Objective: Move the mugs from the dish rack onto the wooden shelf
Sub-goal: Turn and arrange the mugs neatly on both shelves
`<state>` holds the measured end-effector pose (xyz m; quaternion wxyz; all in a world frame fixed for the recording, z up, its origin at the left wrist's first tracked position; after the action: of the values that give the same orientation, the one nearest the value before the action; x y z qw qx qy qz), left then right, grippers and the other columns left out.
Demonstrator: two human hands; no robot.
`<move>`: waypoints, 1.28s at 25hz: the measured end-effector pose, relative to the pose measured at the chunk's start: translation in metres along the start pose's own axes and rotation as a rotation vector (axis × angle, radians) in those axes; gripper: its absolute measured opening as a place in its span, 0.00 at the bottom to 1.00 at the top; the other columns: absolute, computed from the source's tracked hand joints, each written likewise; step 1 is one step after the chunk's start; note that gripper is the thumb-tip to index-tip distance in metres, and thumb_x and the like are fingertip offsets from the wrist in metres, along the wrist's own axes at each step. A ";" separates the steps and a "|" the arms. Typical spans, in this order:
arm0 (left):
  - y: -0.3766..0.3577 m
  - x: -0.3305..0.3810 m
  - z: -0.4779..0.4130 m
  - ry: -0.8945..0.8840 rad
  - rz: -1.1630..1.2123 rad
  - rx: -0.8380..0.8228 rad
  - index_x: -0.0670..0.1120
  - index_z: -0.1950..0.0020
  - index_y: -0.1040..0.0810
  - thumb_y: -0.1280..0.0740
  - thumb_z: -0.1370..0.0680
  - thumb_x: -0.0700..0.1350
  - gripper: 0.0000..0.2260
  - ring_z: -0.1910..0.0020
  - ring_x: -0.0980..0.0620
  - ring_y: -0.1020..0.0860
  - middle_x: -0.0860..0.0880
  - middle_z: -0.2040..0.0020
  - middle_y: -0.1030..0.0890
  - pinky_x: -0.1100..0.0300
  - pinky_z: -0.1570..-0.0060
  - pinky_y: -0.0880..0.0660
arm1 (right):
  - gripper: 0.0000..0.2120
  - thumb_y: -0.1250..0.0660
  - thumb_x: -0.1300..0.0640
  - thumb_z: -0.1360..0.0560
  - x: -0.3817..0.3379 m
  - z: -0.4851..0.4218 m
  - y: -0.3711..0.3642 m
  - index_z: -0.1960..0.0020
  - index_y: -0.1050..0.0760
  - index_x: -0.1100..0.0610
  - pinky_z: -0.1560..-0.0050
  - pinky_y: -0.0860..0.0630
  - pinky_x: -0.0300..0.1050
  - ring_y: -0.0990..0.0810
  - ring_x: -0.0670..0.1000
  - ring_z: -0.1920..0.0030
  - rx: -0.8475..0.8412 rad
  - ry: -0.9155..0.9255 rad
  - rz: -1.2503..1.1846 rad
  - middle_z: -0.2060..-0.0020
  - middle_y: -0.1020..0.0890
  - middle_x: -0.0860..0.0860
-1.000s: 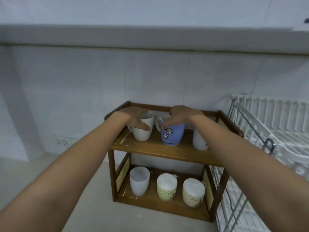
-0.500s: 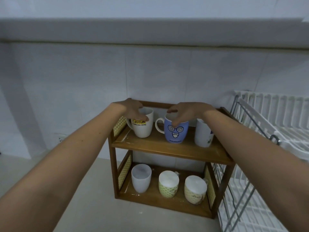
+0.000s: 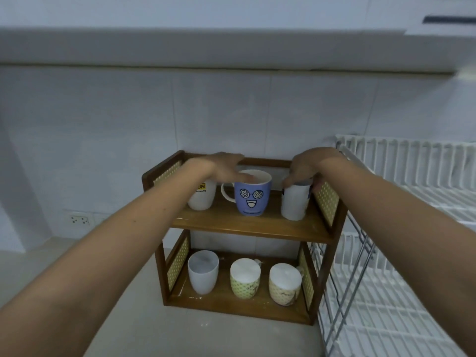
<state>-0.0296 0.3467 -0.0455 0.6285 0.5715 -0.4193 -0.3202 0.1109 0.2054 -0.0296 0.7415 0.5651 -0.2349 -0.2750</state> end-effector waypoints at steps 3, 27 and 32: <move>-0.020 0.024 -0.009 -0.045 -0.025 0.012 0.45 0.29 0.35 0.36 0.29 0.67 0.36 0.38 0.43 0.27 0.44 0.32 0.27 0.50 0.41 0.27 | 0.30 0.29 0.57 0.28 -0.003 0.006 0.004 0.29 0.34 0.53 0.43 0.21 0.56 0.25 0.62 0.38 -0.071 0.076 0.041 0.29 0.34 0.57; -0.069 0.025 0.117 -0.784 0.061 0.656 0.44 0.48 0.22 0.36 0.22 0.45 0.07 0.56 0.54 0.23 0.47 0.55 0.19 0.64 0.56 0.29 | 0.06 0.34 0.53 0.28 -0.032 0.103 -0.093 0.63 0.26 0.49 0.70 0.30 0.40 0.23 0.46 0.67 0.540 0.337 -0.479 0.67 0.21 0.46; -0.178 -0.027 0.124 -0.743 -0.393 0.066 0.48 0.34 0.26 0.32 0.25 0.41 0.19 0.42 0.47 0.23 0.46 0.41 0.20 0.53 0.41 0.27 | 0.11 0.36 0.51 0.26 -0.066 0.055 -0.206 0.49 0.21 0.55 0.54 0.22 0.47 0.19 0.54 0.51 -0.045 0.269 -0.309 0.52 0.17 0.53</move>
<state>-0.1385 0.2898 -0.2256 0.3428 0.5061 -0.5105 -0.6048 -0.0032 0.1670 -0.2175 0.7276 0.6093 -0.0381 -0.3129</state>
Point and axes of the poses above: each hand's wrist, its own z-axis away from the middle knuckle, its own y-axis out of the back of the hand, x = y × z, the point moved 4 cm from there along -z, towards the middle knuckle
